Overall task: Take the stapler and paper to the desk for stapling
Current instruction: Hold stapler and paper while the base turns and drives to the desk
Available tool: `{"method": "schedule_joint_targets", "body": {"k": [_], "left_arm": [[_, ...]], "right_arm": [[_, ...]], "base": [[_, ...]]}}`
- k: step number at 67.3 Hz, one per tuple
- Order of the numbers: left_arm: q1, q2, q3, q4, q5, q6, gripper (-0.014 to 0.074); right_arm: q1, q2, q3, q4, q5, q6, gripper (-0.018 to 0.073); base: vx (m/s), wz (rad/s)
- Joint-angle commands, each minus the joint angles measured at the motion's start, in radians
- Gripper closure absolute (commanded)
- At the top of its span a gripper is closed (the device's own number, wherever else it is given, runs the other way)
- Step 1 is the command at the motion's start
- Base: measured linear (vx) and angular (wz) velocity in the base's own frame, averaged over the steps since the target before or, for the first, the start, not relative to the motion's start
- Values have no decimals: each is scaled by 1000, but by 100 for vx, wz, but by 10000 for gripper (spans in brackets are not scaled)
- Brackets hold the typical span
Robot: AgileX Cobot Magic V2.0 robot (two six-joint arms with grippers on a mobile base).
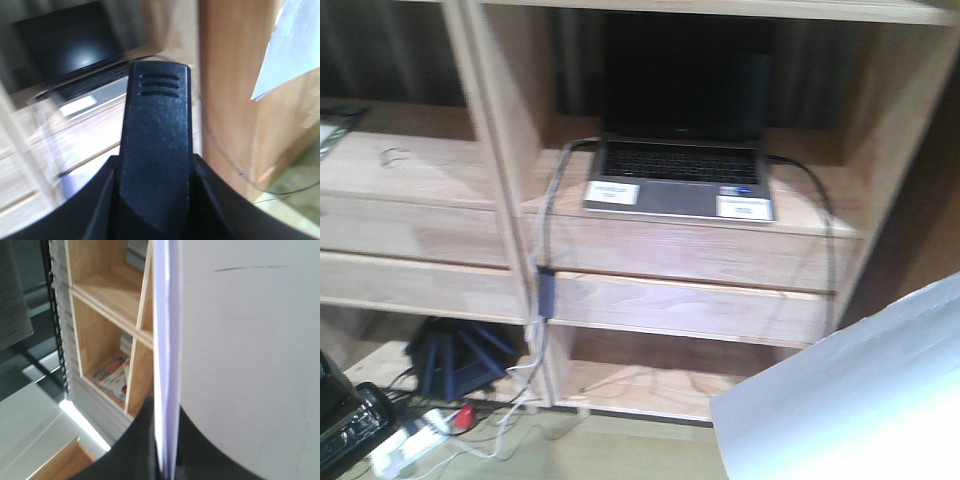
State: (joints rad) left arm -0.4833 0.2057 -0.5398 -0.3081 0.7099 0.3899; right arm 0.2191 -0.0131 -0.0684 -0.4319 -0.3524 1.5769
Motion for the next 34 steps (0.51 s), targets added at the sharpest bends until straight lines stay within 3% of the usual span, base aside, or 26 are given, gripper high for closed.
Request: {"method": "schedule_joint_targets", "body": {"k": [1, 34], "left_arm": [[-4, 7, -30, -25, -111, -2, 603], [-4, 7, -30, -25, -111, -2, 603]], "right_arm": [[1, -6, -28, -4, -58, -12, 561], [1, -6, -28, -4, -58, -12, 561]], "base": [[0, 34], [-1, 42]]}}
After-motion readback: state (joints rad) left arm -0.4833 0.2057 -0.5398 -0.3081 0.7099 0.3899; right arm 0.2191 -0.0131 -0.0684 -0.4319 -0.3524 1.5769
